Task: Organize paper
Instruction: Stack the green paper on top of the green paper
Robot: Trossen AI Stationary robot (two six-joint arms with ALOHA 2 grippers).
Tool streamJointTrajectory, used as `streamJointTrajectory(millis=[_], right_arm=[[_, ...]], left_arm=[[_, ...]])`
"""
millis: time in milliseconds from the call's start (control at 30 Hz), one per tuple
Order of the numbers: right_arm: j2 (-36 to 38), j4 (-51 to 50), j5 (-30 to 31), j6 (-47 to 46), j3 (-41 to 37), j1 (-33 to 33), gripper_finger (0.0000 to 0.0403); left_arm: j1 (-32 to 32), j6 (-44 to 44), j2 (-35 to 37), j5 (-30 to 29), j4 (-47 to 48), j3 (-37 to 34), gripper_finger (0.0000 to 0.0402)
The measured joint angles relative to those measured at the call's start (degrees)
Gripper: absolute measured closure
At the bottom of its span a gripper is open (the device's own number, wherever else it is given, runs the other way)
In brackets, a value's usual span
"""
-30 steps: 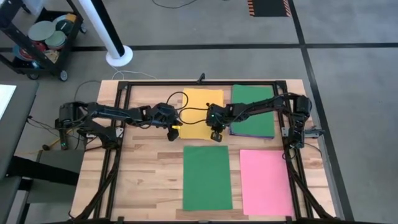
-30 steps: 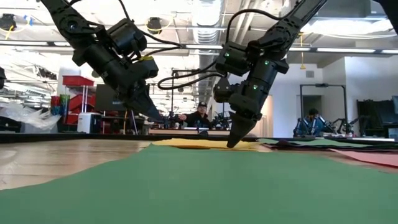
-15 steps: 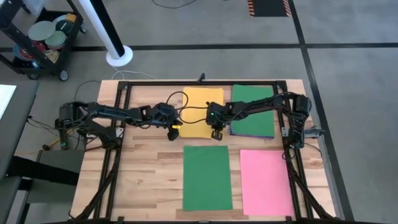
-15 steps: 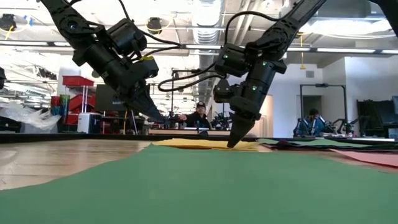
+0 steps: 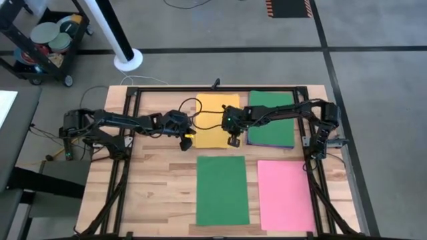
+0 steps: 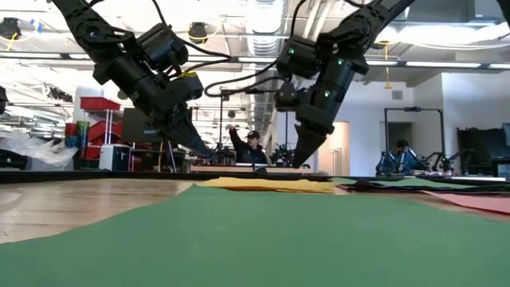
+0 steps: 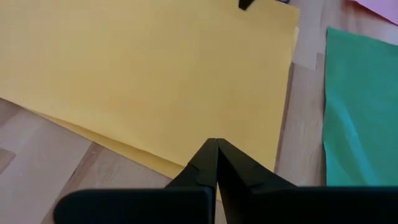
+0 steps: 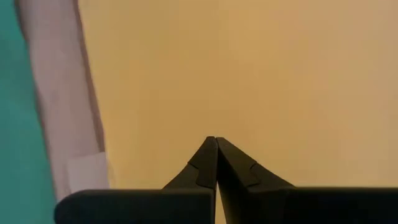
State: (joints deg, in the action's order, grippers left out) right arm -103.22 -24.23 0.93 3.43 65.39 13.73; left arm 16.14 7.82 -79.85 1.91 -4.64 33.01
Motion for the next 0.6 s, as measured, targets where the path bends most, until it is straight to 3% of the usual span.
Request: streamJointTrajectory(millis=[300, 600], right_arm=[[9.7, -13.0, 13.4, -7.1, -1.4, -9.0, 0.0403], [16.7, -10.9, 23.2, -20.5, -14.1, -16.7, 0.0403]], left_arm=[[0.0, -0.2, 0.0, 0.0, 0.6, 0.0, 0.0401], [-0.1, 0.2, 0.0, 0.1, 0.0, 0.0, 0.0401]])
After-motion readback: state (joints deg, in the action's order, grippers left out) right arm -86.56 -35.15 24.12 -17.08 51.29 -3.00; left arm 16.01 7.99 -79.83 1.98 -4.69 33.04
